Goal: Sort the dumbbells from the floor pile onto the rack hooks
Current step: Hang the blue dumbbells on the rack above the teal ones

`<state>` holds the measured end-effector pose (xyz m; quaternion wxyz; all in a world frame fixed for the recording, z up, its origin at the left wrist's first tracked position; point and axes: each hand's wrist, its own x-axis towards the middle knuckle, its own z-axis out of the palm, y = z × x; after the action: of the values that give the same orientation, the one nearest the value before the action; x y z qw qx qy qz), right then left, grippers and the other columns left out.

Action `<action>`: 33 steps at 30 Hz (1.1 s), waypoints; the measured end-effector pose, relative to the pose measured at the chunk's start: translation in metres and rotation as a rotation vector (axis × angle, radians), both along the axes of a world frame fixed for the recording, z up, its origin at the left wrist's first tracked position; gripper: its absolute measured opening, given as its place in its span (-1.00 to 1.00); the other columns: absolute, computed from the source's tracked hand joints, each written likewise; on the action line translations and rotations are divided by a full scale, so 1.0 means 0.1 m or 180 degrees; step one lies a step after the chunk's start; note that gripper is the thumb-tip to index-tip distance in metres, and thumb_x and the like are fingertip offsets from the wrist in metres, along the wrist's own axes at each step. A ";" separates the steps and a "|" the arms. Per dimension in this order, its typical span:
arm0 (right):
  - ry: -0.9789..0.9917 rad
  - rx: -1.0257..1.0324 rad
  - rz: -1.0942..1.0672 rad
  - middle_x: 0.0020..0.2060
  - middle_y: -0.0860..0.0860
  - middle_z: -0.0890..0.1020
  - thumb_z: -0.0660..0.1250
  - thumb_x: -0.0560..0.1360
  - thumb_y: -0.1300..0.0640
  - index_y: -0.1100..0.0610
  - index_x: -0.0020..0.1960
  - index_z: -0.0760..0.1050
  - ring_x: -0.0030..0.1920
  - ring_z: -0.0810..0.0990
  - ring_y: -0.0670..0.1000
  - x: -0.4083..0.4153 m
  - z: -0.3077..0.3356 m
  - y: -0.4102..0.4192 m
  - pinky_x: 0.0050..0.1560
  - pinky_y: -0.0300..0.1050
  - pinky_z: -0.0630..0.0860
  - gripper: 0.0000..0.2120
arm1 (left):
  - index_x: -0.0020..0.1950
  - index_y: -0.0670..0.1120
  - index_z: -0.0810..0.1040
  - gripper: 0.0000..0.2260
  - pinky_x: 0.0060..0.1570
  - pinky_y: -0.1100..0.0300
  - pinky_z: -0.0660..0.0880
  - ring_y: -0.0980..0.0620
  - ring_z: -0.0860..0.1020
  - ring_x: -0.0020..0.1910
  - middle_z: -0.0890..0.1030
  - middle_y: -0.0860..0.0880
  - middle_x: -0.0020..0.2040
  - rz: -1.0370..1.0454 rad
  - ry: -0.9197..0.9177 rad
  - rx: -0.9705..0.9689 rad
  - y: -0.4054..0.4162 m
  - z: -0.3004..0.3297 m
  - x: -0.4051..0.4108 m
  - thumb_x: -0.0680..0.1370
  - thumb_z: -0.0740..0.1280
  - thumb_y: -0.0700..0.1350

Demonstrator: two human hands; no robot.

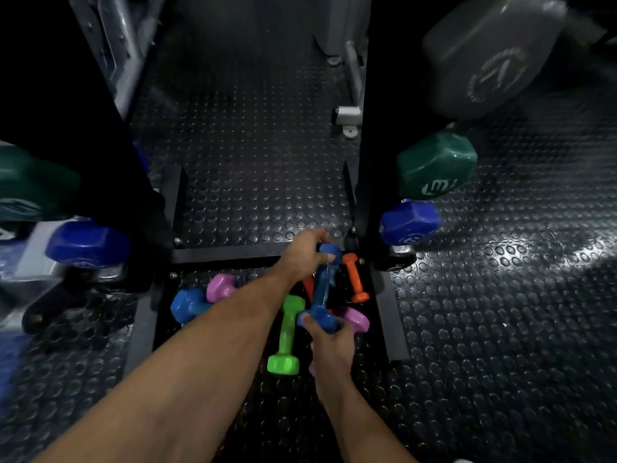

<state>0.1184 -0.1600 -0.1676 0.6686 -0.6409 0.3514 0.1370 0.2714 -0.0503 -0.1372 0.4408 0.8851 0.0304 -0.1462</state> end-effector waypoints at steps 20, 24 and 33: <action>-0.1487 -0.0306 0.0813 0.08 -0.01 0.67 0.62 0.42 0.09 -0.04 0.27 0.56 0.05 0.67 -0.03 -0.04 2.30 -0.39 0.16 0.00 0.64 -0.52 | 0.20 -0.12 0.54 -0.63 -0.07 0.15 0.53 0.01 0.61 -0.03 0.63 -0.11 0.11 0.1334 0.0016 -0.1536 0.56 2.04 -0.60 0.49 0.55 -0.04; -0.1945 -0.0503 0.0572 0.19 -0.11 0.65 0.57 0.47 0.09 -0.06 0.38 0.54 0.15 0.65 -0.15 -0.05 2.85 -0.59 0.24 -0.15 0.58 -0.49 | 0.29 -0.17 0.57 -0.62 -0.30 0.38 0.50 0.10 0.63 -0.13 0.67 -0.16 0.17 0.1203 0.0058 -0.1794 0.44 2.63 -0.81 0.53 0.49 -0.04; -0.2878 -0.0673 -0.0052 -0.02 -0.01 0.64 0.51 0.52 0.22 0.12 0.16 0.50 -0.10 0.61 -0.19 0.25 4.29 -0.95 -0.04 -0.38 0.52 -0.72 | 0.22 -0.10 0.54 -0.49 -0.10 0.02 0.63 -0.01 0.67 -0.11 0.68 -0.17 0.07 0.0595 -0.0218 -0.1958 0.15 3.97 -1.18 0.34 0.63 -0.28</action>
<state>0.1435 -0.2550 0.2610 0.6868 -0.6981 0.0418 -0.1981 0.1530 -0.0357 0.2599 0.6999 0.7082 0.0511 -0.0775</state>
